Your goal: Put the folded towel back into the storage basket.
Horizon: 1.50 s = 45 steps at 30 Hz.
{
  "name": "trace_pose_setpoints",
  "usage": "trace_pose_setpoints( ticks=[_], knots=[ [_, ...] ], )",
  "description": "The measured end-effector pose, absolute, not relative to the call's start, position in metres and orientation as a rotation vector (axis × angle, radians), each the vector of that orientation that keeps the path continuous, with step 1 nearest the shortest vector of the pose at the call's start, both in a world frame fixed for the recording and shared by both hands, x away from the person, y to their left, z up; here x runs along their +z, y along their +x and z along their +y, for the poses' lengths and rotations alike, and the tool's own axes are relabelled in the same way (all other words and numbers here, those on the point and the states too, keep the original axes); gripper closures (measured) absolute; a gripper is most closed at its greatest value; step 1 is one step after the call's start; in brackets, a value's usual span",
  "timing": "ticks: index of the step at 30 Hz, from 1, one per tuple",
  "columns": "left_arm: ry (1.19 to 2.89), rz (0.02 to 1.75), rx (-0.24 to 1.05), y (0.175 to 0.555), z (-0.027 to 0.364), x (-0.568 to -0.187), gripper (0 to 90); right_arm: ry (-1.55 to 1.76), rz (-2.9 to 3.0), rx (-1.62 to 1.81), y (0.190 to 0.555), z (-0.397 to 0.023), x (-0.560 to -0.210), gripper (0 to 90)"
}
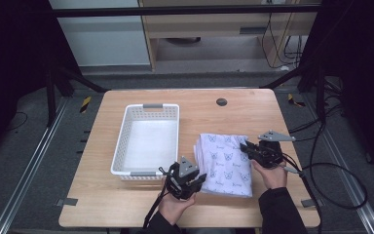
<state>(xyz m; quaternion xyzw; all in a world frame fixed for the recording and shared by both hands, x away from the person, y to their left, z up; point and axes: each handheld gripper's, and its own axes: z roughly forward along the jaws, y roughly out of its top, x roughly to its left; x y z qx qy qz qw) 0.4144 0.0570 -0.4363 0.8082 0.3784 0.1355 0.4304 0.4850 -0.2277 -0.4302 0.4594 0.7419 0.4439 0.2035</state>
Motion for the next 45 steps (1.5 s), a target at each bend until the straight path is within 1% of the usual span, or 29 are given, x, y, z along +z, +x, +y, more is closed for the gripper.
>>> trace_pose_setpoints(
  ticks=[8,17,26,45],
  knots=[
    [2.005,0.930,0.346,0.414,0.063,-0.424,72.9,1.254,2.050,1.257,0.481,-0.224,-0.418,76.4],
    [1.996,0.906,0.375,0.415,0.076,-0.403,72.8,1.208,2.022,1.284,0.479,-0.214,-0.396,76.5],
    [1.982,0.906,0.388,0.417,0.089,-0.392,72.8,1.187,2.020,1.281,0.483,-0.201,-0.384,76.5],
    [1.926,0.899,0.422,0.420,0.119,-0.361,72.8,1.111,2.008,1.307,0.490,-0.174,-0.347,76.7]
  ],
)
